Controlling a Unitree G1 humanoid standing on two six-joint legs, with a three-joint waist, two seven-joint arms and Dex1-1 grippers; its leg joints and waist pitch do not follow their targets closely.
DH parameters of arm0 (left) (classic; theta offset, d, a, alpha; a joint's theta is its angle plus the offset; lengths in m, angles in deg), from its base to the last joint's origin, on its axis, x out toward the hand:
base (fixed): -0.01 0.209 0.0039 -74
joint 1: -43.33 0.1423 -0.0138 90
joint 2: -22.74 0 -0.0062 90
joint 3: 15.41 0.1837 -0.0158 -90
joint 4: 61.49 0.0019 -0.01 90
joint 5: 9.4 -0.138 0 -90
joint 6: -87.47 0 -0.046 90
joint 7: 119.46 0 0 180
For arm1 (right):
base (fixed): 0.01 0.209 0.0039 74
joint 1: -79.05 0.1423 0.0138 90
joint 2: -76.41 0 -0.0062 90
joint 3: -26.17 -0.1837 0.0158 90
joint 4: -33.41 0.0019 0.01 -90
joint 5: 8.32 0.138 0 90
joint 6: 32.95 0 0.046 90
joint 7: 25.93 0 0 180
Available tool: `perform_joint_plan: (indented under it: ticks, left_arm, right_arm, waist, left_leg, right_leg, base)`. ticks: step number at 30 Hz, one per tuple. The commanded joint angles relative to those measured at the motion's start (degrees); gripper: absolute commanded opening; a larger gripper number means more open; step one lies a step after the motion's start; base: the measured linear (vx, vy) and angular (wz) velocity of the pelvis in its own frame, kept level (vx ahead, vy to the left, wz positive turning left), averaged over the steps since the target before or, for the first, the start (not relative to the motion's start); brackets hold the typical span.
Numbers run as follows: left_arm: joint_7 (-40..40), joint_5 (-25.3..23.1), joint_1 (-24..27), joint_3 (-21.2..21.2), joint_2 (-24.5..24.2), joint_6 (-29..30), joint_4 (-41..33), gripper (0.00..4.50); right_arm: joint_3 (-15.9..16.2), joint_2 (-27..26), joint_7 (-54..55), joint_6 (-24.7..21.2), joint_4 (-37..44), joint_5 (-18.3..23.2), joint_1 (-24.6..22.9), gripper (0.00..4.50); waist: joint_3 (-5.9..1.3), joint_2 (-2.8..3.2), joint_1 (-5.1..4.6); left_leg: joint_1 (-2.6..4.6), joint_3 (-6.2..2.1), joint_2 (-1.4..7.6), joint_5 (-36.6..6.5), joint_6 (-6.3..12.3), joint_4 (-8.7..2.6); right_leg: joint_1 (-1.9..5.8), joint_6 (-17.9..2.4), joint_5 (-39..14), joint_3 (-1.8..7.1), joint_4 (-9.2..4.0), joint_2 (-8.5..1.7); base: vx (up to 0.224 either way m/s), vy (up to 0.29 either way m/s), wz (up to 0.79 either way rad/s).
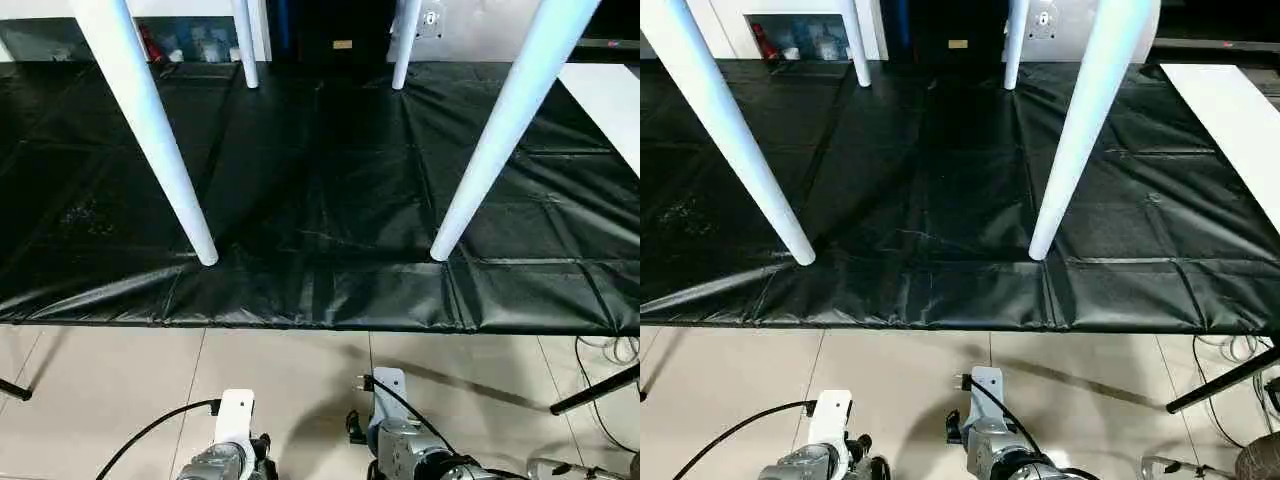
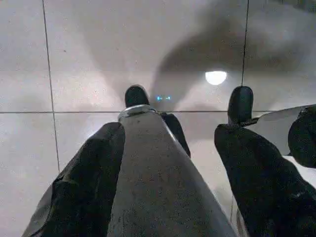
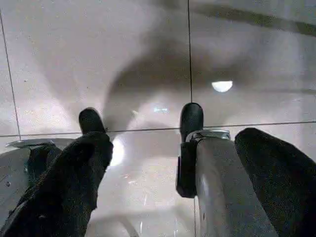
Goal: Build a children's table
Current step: Flip table
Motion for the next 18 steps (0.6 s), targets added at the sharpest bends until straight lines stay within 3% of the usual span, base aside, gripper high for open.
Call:
perform_joint_plan:
  ticks: [1,7,14,18]
  left_arm:
    - [-0.3,-0.5,0.5,-0.1,0.0,0.3,0.6,3.27]
    - [-0.3,-0.5,0.5,-0.1,0.0,0.3,0.6,3.27]
    - [-0.3,-0.5,0.5,-0.1,0.0,0.3,0.6,3.27]
    - [-0.3,-0.5,0.5,-0.1,0.0,0.3,0.6,3.27]
  right_arm:
    - [1.2,-13.0,0.6,0.0,0.2,0.3,-6.7,4.50]
    - [1.2,-13.0,0.6,0.0,0.2,0.3,-6.7,4.50]
    - [1.2,-13.0,0.6,0.0,0.2,0.3,-6.7,4.50]
    - [1.2,-13.0,0.6,0.0,0.2,0.3,-6.7,4.50]
  waist:
    - [-3.55,0.07,-0.14]
    - [-3.64,0.03,-0.14]
    - [-3.39,0.04,-0.14]
    - [-3.46,0.02,-0.14]
  left_leg:
    - [0.17,-0.77,3.54,-8.2,3.33,-4.74]
    - [0.19,-0.60,3.56,-6.6,5.18,-4.60]
    - [0.26,-0.59,3.67,-9.0,4.03,-4.90]
    - [0.27,-0.55,3.66,-8.5,3.90,-4.86]
  right_leg:
    - [2.23,-14.8,-0.9,3.45,-4.37,-5.15]
    - [2.30,-15.7,2.2,3.27,-4.15,-5.16]
    - [2.18,-15.3,-1.9,3.40,-4.60,-5.19]
    - [2.17,-15.2,-1.1,3.43,-4.52,-5.16]
  base:
    - [0.000,0.000,0.00]
    - [0.000,0.000,0.00]
    - [0.000,0.000,0.00]
    - [0.000,0.000,0.00]
